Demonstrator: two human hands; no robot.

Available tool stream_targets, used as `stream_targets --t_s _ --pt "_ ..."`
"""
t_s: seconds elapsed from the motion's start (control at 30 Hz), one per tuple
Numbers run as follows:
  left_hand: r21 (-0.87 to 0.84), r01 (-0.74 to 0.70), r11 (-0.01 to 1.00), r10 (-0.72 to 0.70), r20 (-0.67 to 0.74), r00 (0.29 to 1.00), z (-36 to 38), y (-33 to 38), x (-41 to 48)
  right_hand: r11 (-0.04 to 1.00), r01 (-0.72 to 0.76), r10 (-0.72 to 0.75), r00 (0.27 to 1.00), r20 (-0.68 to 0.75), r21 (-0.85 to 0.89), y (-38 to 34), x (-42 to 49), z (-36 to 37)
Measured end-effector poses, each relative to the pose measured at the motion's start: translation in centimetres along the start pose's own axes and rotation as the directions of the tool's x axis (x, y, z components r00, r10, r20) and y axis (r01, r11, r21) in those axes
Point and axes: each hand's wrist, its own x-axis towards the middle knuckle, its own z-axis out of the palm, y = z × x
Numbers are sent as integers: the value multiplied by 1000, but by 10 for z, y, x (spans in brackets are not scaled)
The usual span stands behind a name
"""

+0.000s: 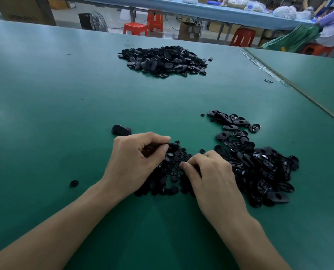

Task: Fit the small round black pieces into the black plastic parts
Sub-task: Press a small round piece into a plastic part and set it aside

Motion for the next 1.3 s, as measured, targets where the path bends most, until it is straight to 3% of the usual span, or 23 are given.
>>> stream_targets --t_s 0.2,0.53,0.73,0.9,1.1,1.3 --pt "4 -8 1000 8 -3 1000 0 0 0 998 40 -42 997 59 48 2 -3 -6" --pt "34 -30 999 30 -4 1000 0 1 1 996 91 -91 996 4 -13 -3 0 2" --pt "26 -53 998 54 -40 998 0 2 0 977 95 -80 993 -86 189 -2 0 1" --pt "45 -91 995 93 -60 994 1 6 -1 954 196 -152 969 -195 225 -2 -1 2" --pt "84 -165 983 169 -45 985 2 11 -3 877 193 -67 956 -287 439 -2 0 2" --pt "24 -197 980 197 -10 980 7 17 -8 835 159 2 957 -291 527 -3 0 0"
